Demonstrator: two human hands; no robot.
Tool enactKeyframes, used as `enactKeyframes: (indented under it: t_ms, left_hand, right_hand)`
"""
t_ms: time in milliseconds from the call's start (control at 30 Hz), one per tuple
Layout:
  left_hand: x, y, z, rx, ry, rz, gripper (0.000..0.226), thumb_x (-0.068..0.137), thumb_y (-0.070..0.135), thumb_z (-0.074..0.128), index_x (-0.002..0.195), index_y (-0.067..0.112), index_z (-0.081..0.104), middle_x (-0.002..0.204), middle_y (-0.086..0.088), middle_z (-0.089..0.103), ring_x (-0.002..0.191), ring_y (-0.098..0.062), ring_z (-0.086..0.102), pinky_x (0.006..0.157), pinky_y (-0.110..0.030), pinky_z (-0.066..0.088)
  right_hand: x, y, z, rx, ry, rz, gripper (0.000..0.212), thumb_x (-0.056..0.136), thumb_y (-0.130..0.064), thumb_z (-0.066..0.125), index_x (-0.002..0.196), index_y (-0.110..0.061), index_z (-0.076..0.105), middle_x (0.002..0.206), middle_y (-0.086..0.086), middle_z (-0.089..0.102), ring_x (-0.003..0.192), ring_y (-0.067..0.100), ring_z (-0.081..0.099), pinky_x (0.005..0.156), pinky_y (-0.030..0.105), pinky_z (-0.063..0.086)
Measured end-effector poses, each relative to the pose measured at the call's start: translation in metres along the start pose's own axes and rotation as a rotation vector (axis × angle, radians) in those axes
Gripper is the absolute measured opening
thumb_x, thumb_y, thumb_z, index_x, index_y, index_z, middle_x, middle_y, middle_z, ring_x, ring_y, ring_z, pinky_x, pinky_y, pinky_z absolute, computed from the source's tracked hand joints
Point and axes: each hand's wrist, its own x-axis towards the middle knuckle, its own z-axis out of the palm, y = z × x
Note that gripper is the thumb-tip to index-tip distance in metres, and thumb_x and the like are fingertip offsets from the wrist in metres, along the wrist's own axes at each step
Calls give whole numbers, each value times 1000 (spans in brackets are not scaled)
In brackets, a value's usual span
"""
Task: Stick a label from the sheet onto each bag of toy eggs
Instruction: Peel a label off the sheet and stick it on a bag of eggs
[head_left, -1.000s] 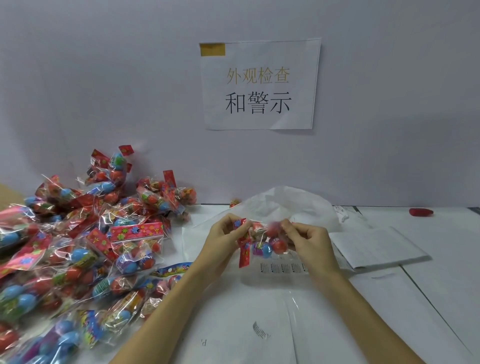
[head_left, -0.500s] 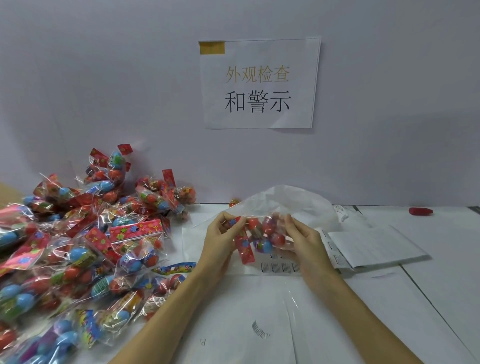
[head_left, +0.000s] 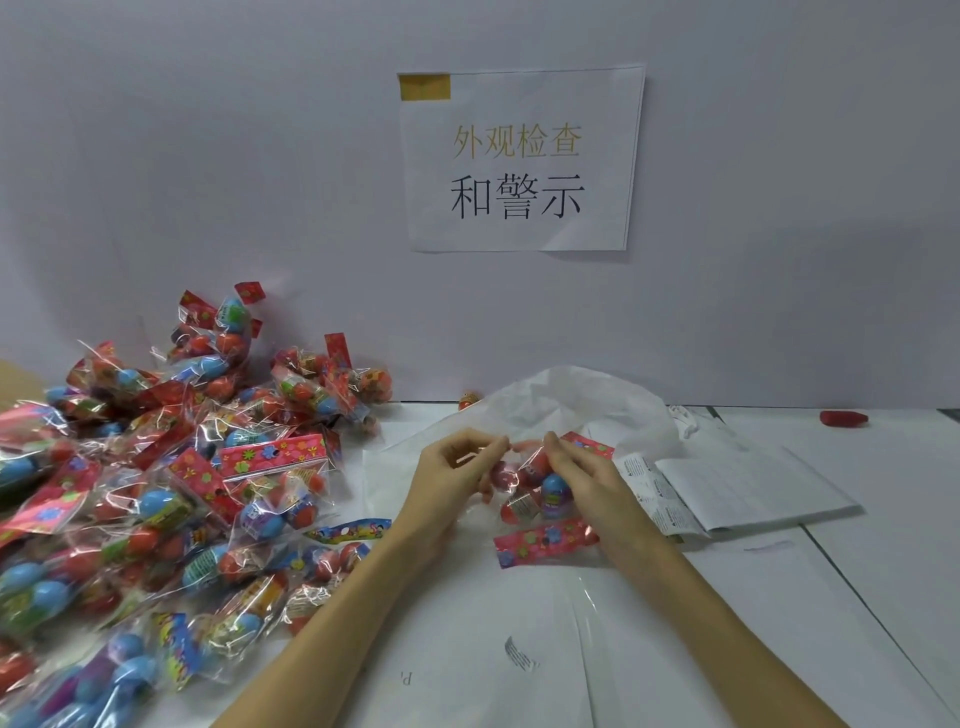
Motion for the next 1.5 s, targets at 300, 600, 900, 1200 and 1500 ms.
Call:
enactKeyframes:
  t_ms: [300, 600, 900, 1200, 1500]
  left_hand:
    - [2, 8, -1, 2, 137, 142, 24, 90, 37, 76, 83, 14, 77, 85, -6, 74, 75, -15, 69, 70, -24, 56]
    - [3, 11, 0, -136, 39, -118, 48, 100, 48, 60, 115, 4, 74, 106, -26, 69, 96, -30, 67, 90, -44, 54]
    - [3, 11, -8, -130, 87, 9, 33, 72, 43, 83, 87, 15, 84, 96, -6, 78, 83, -15, 68, 82, -30, 55]
    - [5, 11, -4, -2, 248, 96, 58, 83, 64, 66, 126, 24, 65, 118, 3, 69, 97, -15, 67, 74, -21, 55]
    - [3, 3, -5, -20, 105, 34, 36, 93, 13, 77, 127, 13, 65, 129, -9, 69, 108, -12, 73, 84, -21, 57]
  right_hand:
    - [1, -1, 6, 329, -84, 131, 38, 105, -44, 53, 125, -20, 76, 121, 17, 75, 111, 39, 73, 97, 58, 58]
    - [6, -3, -7, -64, 75, -82, 62, 68, -63, 76, 80, -2, 75, 72, 13, 66, 62, 14, 63, 66, 22, 52]
    - [3, 2, -10, -587, 136, -309, 57, 91, -66, 44, 54, -23, 44, 49, -10, 48, 49, 9, 43, 55, 32, 40]
    - [4, 3, -16, -537, 163, -484, 39, 100, -48, 53, 132, -35, 71, 80, -9, 66, 69, 14, 66, 65, 24, 57]
    - [-5, -2, -12, -510, -65, -500, 36, 100, -17, 66, 132, -33, 71, 157, -12, 49, 143, 3, 45, 119, 32, 41]
